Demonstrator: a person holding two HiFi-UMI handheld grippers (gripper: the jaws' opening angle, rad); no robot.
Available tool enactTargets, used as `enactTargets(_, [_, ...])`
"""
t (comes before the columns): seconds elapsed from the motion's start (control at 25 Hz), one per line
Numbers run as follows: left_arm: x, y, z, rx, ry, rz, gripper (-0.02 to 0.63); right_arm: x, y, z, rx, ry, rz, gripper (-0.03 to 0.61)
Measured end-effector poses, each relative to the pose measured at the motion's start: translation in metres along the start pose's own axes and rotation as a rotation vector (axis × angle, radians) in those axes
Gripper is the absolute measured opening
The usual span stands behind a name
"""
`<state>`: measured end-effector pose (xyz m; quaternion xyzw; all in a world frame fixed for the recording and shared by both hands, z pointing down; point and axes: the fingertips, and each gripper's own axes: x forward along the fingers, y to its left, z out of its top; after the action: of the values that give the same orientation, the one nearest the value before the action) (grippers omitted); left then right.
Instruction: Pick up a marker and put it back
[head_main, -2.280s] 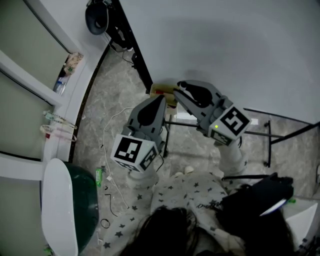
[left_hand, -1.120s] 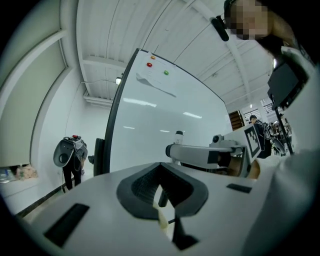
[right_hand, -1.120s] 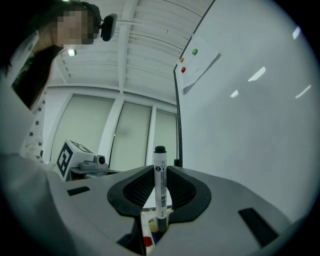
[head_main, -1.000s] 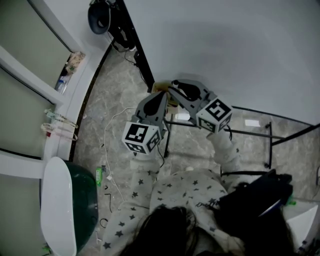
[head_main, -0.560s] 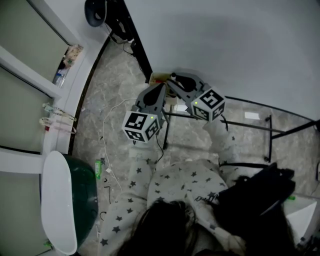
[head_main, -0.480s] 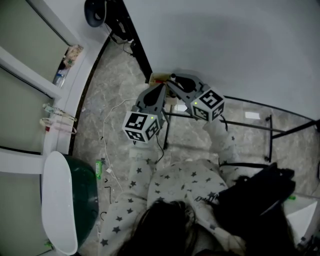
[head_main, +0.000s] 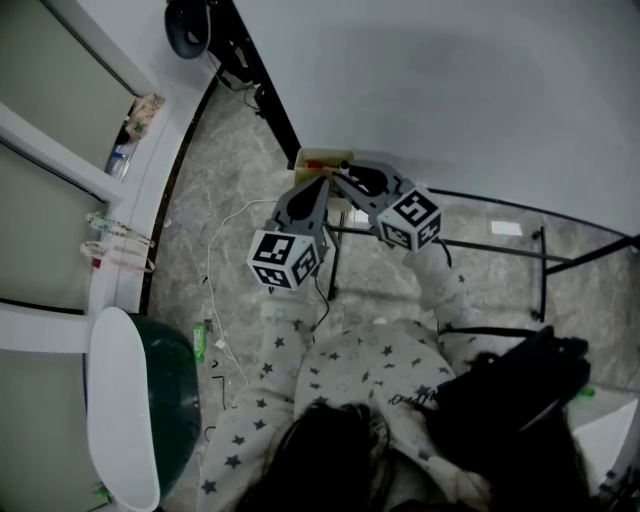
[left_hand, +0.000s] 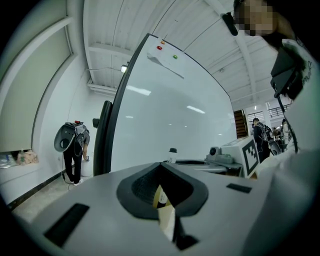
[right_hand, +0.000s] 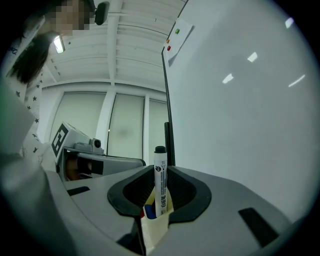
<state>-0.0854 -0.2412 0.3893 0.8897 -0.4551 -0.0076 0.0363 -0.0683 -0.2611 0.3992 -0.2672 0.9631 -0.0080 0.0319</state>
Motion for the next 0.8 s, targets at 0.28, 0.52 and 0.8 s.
enactTargets(0.28, [-0.002, 0.000, -0.005, -0.004, 0.013, 0.000, 0.000, -0.002, -0.002, -0.017, 0.013, 0.029, -0.019, 0.084])
enactTargets(0.52, [-0.001, -0.002, -0.008, -0.002, 0.022, -0.004, 0.000, -0.002, -0.002, -0.022, 0.030, 0.011, -0.021, 0.084])
enactTargets(0.8, [-0.001, 0.000, -0.011, -0.010, 0.026, 0.000, 0.000, -0.001, -0.002, -0.021, 0.029, -0.002, -0.019, 0.084])
